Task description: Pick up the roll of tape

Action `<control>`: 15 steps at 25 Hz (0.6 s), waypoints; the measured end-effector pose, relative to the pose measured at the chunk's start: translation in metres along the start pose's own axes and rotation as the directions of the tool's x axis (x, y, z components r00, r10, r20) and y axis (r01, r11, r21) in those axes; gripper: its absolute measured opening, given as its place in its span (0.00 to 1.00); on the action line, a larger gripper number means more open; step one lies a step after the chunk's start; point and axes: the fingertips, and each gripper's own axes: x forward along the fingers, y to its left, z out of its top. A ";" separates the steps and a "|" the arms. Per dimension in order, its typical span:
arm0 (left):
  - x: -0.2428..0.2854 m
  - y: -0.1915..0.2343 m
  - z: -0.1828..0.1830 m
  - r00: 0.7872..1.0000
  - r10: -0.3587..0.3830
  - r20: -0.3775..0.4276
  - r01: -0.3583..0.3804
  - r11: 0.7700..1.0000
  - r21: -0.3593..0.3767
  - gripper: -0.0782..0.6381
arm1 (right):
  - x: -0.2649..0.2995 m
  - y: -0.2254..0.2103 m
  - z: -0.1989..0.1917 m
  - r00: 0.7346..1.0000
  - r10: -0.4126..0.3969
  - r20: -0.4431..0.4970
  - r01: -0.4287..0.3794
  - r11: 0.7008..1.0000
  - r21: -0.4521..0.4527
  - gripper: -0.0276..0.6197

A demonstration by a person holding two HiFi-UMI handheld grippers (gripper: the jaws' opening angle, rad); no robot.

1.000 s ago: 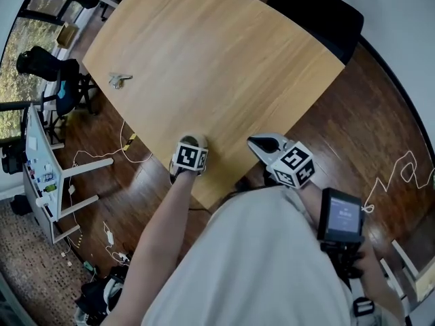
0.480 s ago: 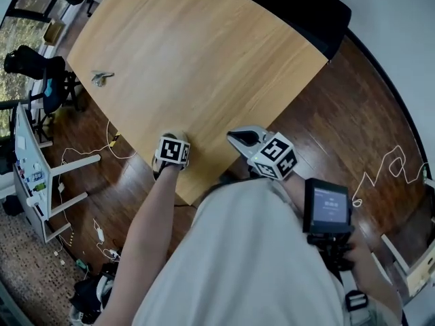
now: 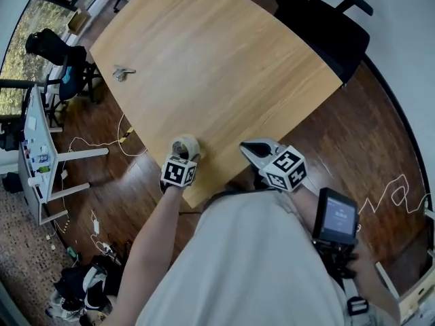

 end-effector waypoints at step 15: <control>-0.082 -0.054 -0.003 0.833 -0.074 0.548 0.188 0.970 -0.154 0.24 | 0.030 0.037 -0.013 0.994 0.059 -0.088 -0.069 0.990 -0.121 0.05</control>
